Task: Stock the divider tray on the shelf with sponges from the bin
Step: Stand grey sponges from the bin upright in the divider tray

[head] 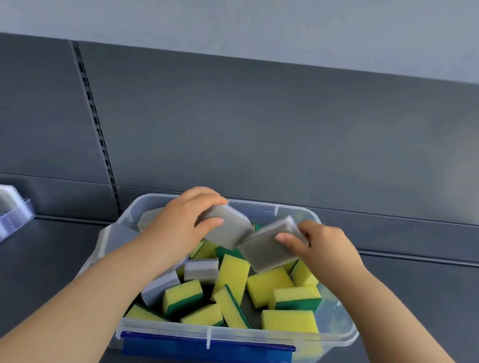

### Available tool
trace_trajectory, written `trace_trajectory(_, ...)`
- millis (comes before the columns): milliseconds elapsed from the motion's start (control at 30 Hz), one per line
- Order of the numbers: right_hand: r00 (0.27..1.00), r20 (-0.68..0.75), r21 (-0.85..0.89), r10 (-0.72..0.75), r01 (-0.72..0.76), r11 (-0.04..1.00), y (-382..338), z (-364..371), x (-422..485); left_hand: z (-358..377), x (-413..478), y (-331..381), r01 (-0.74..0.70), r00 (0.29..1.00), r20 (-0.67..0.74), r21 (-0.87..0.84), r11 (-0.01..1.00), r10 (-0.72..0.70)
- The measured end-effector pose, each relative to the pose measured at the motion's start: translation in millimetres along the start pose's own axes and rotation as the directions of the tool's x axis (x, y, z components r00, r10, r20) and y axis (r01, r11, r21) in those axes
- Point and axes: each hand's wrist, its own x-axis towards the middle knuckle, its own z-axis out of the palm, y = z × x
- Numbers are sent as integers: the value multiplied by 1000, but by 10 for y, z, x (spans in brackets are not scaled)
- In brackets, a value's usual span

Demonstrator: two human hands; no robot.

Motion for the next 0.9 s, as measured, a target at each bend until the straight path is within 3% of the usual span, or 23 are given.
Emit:
trace_trajectory(233, 994, -65, 283, 87, -65, 957, 164, -31, 64, -56, -89, 158, -20, 993, -116, 140, 990, 36)
trace_trajectory(367, 982, -31, 561, 188, -138, 816, 131, -2, -24, -125, -176, 320, 127, 973, -206, 84, 988, -107)
trace_trajectory(500, 978, -1, 740, 207, -139, 658, 17, 49, -120, -277, -287, 353, 96, 975, -213, 128, 987, -67)
trace_trajectory(600, 982, -21, 783, 188, -101, 614, -163, 96, -212, -463, -434, 343, 82, 980, -192, 148, 986, -52)
trace_trajectory(900, 984, -176, 726, 11, 122, 676, -1420, 108, -740, -1495, -1467, 3, 108, 958, -285, 209, 972, -45)
